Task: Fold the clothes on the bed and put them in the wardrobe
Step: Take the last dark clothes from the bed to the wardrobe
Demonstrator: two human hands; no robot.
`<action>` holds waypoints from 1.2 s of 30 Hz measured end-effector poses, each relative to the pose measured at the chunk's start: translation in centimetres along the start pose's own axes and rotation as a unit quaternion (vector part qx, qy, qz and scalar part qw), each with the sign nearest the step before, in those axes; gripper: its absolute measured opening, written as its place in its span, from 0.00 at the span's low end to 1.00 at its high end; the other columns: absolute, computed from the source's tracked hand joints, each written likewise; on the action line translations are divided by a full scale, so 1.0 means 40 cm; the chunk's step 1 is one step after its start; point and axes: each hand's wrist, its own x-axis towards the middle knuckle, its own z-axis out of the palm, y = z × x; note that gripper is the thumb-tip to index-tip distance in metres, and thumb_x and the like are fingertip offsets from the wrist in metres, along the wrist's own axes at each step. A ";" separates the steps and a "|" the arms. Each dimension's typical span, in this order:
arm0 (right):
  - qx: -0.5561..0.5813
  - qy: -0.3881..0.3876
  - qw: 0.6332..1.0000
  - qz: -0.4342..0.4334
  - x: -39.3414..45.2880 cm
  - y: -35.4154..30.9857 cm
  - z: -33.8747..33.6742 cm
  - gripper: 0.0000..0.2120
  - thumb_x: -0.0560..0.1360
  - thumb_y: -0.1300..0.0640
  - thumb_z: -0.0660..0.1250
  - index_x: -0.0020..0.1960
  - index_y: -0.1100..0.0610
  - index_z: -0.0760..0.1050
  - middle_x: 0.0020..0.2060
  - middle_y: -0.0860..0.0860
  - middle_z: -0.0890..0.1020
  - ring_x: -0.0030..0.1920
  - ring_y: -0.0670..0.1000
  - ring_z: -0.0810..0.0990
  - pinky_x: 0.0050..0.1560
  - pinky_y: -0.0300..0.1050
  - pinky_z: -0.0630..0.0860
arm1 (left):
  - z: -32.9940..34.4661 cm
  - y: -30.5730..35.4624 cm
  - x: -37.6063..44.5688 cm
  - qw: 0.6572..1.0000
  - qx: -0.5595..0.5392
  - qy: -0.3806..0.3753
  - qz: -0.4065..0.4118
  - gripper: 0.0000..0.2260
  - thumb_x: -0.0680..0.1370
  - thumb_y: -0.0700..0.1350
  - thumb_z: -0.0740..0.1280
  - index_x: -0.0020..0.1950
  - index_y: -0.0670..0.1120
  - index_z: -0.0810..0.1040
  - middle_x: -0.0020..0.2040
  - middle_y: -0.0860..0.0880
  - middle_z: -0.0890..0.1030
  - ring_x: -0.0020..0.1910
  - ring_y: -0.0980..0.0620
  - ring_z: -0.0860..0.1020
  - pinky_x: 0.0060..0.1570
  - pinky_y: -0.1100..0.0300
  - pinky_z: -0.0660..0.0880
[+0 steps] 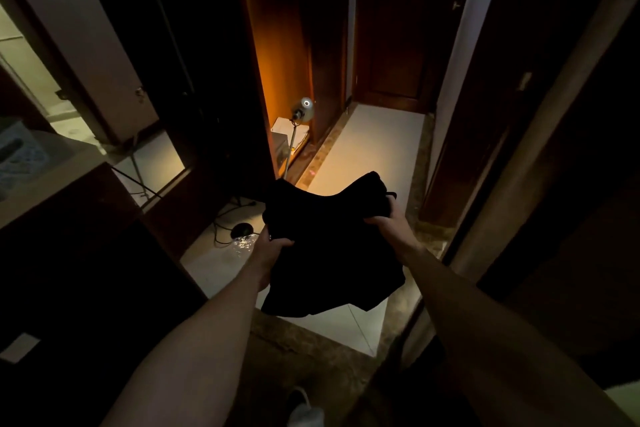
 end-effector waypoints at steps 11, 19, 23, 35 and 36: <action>0.063 0.024 0.997 0.030 0.336 -0.076 0.071 0.26 0.76 0.69 0.65 0.70 0.55 0.63 0.58 0.52 0.73 0.56 0.54 0.77 0.53 0.45 0.78 | -0.128 0.154 0.371 0.999 0.028 -0.018 -0.004 0.21 0.77 0.39 0.68 0.66 0.56 0.69 0.63 0.47 0.77 0.61 0.45 0.77 0.63 0.44 0.73; 0.059 0.053 0.996 0.033 0.556 -0.125 0.060 0.26 0.76 0.71 0.63 0.71 0.57 0.62 0.59 0.55 0.74 0.53 0.53 0.78 0.43 0.39 0.79 | -0.129 0.235 0.612 0.998 0.015 -0.047 -0.029 0.27 0.77 0.40 0.68 0.72 0.58 0.65 0.63 0.49 0.77 0.59 0.46 0.78 0.56 0.49 0.76; 0.059 0.064 0.996 0.037 0.683 -0.135 0.002 0.26 0.76 0.71 0.63 0.71 0.57 0.62 0.55 0.53 0.75 0.52 0.53 0.79 0.44 0.40 0.78 | -0.087 0.272 0.741 0.997 0.020 -0.064 -0.041 0.27 0.78 0.39 0.67 0.73 0.57 0.65 0.64 0.49 0.76 0.59 0.47 0.78 0.54 0.52 0.75; 0.029 0.063 0.997 0.015 1.152 -0.251 -0.205 0.27 0.75 0.68 0.66 0.72 0.58 0.63 0.58 0.55 0.76 0.50 0.50 0.81 0.41 0.37 0.78 | 0.079 0.451 1.158 0.997 0.002 -0.064 -0.040 0.26 0.79 0.39 0.66 0.74 0.55 0.64 0.65 0.50 0.75 0.62 0.47 0.75 0.65 0.49 0.71; 0.027 0.060 0.998 0.013 1.190 -0.262 -0.220 0.27 0.75 0.67 0.66 0.72 0.57 0.63 0.60 0.56 0.76 0.50 0.50 0.81 0.41 0.38 0.78 | 0.089 0.466 1.191 0.997 -0.003 -0.064 -0.043 0.26 0.79 0.40 0.66 0.74 0.55 0.64 0.64 0.50 0.75 0.62 0.47 0.75 0.65 0.48 0.70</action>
